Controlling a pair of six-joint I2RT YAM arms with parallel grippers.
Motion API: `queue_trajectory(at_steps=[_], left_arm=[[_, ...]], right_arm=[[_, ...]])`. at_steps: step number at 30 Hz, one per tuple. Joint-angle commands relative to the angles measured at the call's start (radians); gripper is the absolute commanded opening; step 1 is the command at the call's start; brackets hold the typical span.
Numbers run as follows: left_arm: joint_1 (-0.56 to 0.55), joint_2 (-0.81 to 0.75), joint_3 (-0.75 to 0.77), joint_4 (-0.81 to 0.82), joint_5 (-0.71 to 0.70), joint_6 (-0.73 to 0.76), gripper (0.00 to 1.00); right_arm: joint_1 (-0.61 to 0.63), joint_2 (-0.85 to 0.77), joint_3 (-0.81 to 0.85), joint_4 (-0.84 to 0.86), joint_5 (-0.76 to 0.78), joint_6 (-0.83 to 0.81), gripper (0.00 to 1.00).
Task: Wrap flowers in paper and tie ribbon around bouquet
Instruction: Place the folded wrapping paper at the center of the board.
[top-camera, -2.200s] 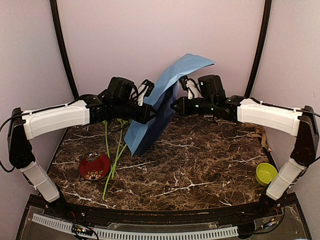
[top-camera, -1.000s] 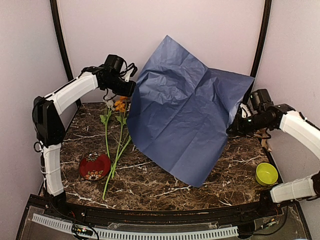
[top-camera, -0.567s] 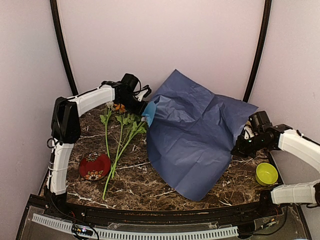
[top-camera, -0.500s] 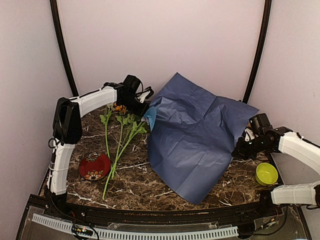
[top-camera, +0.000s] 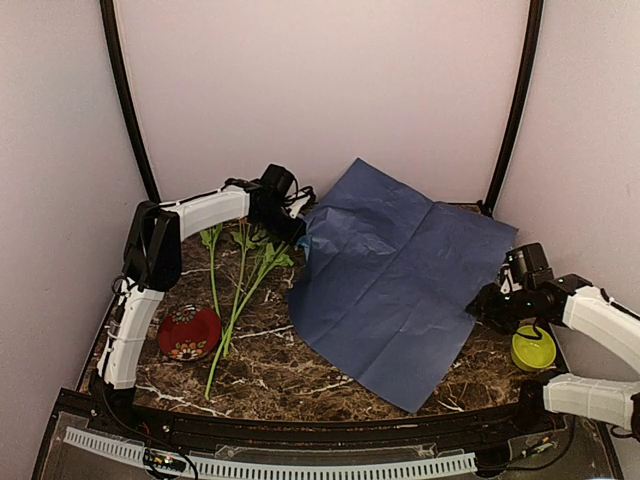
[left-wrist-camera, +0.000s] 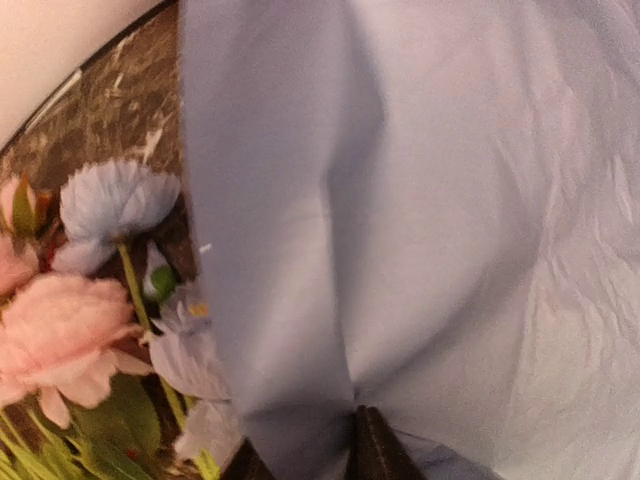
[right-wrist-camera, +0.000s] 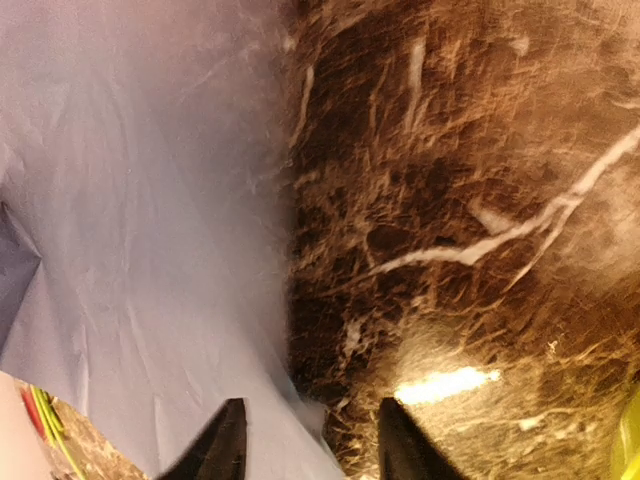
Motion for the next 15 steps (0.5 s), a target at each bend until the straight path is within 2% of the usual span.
queue_trajectory(at_steps=[1, 4, 7, 11, 13, 15], left_arm=[[0.01, -0.009, 0.077, 0.019, -0.111, 0.027, 0.46], [0.023, -0.009, 0.135, 0.006, -0.157, 0.061, 0.66], [0.042, -0.011, 0.217, -0.019, -0.188, 0.091, 0.8], [0.06, -0.038, 0.259, -0.056, -0.256, 0.123, 0.84], [0.058, -0.071, 0.256, -0.093, -0.27, 0.117, 0.83], [0.049, -0.126, 0.234, -0.151, -0.24, 0.09, 0.77]], right_arm=[[-0.01, -0.109, 0.063, -0.106, 0.208, 0.076, 0.59], [-0.009, -0.205, 0.14, -0.177, 0.403, 0.1, 0.69], [-0.009, -0.293, 0.19, -0.106, 0.452, 0.034, 0.71], [-0.009, -0.276, 0.208, 0.092, 0.373, -0.109, 0.72], [-0.009, -0.18, 0.243, 0.137, 0.317, -0.181, 0.74], [-0.009, -0.043, 0.312, 0.134, 0.295, -0.27, 0.75]])
